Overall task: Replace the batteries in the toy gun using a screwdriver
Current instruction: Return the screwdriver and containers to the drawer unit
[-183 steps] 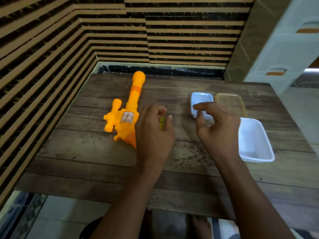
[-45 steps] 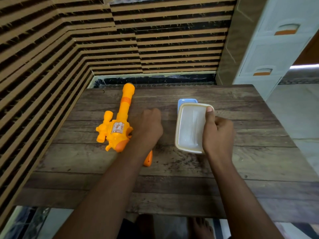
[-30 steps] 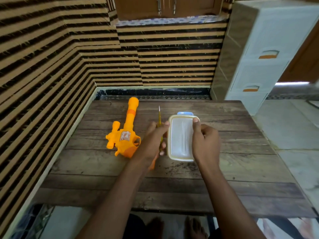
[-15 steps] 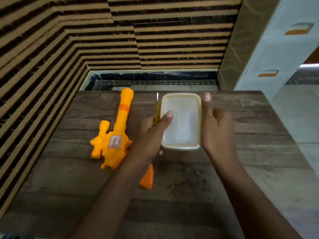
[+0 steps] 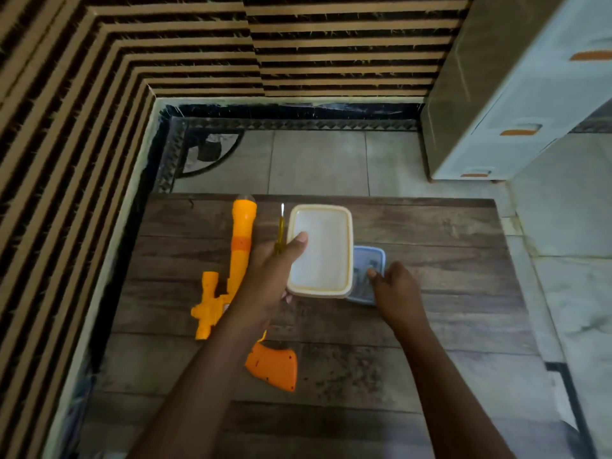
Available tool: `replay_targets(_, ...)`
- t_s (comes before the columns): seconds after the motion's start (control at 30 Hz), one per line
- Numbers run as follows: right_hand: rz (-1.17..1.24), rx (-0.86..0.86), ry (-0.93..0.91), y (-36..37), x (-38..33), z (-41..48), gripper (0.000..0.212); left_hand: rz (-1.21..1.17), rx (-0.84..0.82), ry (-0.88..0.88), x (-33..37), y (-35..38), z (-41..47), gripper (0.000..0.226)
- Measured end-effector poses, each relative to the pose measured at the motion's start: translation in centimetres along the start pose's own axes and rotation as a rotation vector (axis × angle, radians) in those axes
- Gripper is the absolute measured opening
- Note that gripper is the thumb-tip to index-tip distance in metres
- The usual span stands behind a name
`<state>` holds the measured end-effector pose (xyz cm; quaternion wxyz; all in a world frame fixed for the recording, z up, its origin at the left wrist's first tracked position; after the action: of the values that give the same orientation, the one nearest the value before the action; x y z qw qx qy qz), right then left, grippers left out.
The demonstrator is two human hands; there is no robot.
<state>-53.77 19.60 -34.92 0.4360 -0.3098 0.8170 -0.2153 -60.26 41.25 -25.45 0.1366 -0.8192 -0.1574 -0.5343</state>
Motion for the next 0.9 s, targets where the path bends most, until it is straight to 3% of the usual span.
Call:
replay_targets(0.13,0.193,-0.064,0.053,-3.8,-2.0,-3.2,0.036,0.045,-0.006,-0.103,4.3,-0.3,-1.8,0.033)
replay_targets(0.37,0.526,0.049,0.015,-16.2,-9.4,-11.8,0.032,0.073,0.017,-0.201,13.9,-0.7,-6.8,0.029)
replay_targets(0.53,0.610,0.124,-0.067,-25.2,-16.2,-18.9,0.016,0.072,0.001,-0.165,23.4,-0.5,-10.6,0.031)
replay_targets(0.9,0.844,0.323,-0.126,-36.2,-22.1,-30.4,0.017,0.115,-0.210,-0.014,37.1,4.8,-14.7,0.033)
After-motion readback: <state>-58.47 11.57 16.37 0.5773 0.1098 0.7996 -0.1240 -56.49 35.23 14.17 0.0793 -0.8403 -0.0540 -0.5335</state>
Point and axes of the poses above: each hand's wrist, its own z-axis towards the middle knuckle, its own y-axis out of the palm, x = y × z, the point moved 7 cm from there along z, towards the middle knuckle, and after that the axes turned 5 degrees about y, right-handed, at the moved point
